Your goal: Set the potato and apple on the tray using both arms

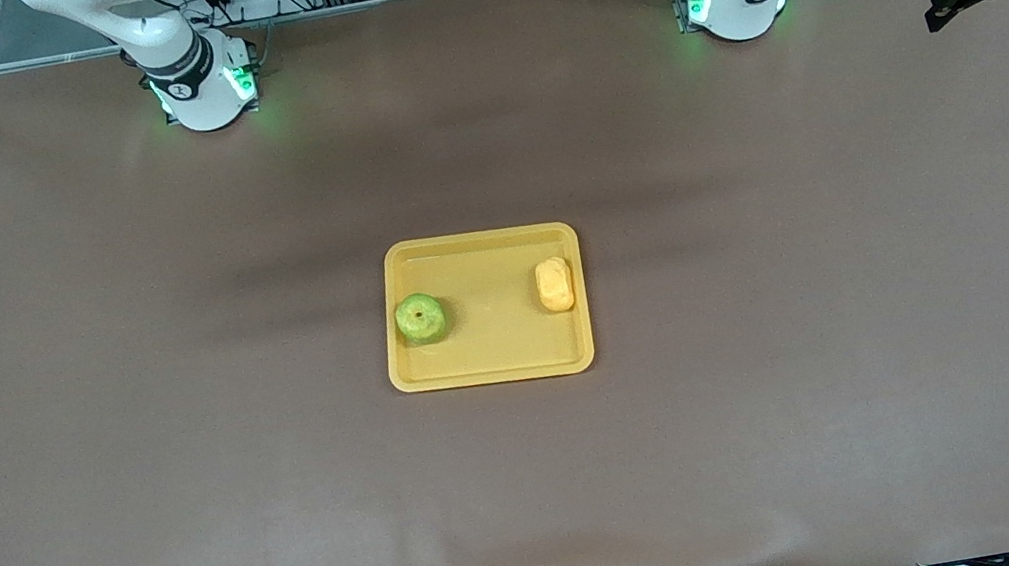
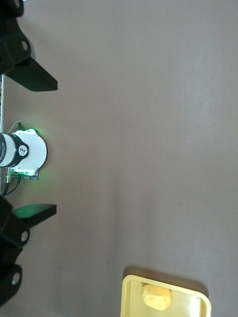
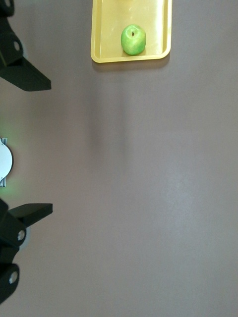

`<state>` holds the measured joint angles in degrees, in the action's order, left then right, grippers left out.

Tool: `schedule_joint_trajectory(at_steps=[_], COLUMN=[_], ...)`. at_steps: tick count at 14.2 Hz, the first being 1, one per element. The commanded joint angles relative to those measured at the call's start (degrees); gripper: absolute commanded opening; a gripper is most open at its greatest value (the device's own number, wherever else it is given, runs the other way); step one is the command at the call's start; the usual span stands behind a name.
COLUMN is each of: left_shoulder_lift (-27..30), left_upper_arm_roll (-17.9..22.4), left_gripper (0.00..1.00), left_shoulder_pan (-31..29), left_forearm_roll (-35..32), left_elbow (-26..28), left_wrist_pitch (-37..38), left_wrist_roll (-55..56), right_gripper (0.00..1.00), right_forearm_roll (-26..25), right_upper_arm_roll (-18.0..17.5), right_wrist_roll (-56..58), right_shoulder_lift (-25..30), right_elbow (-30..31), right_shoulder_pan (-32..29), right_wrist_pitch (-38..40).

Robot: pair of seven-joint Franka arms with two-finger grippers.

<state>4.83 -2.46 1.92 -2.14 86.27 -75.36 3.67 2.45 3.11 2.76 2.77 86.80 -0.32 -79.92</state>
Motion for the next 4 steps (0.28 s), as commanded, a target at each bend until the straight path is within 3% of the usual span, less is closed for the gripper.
schedule_joint_trajectory(at_steps=[1, 4], left_shoulder_lift=[-0.4, -0.4], left_upper_arm_roll=[0.0, -0.1], left_gripper=[1.00, 1.00], left_shoulder_pan=[-0.2, -0.2], left_forearm_roll=[-0.1, 0.0], left_elbow=[-0.9, -0.9], left_wrist_pitch=[-0.1, -0.1], left_wrist_roll=[-0.8, -0.8], right_gripper=[1.00, 1.00], right_forearm_roll=[-1.3, -1.2], right_upper_arm_roll=[-0.8, -0.9], right_wrist_roll=[-0.8, -0.8], right_shoulder_lift=[1.0, 0.8], right_elbow=[0.6, 0.9], right_shoulder_pan=[-0.4, 0.3], right_wrist_pitch=[0.0, -0.9])
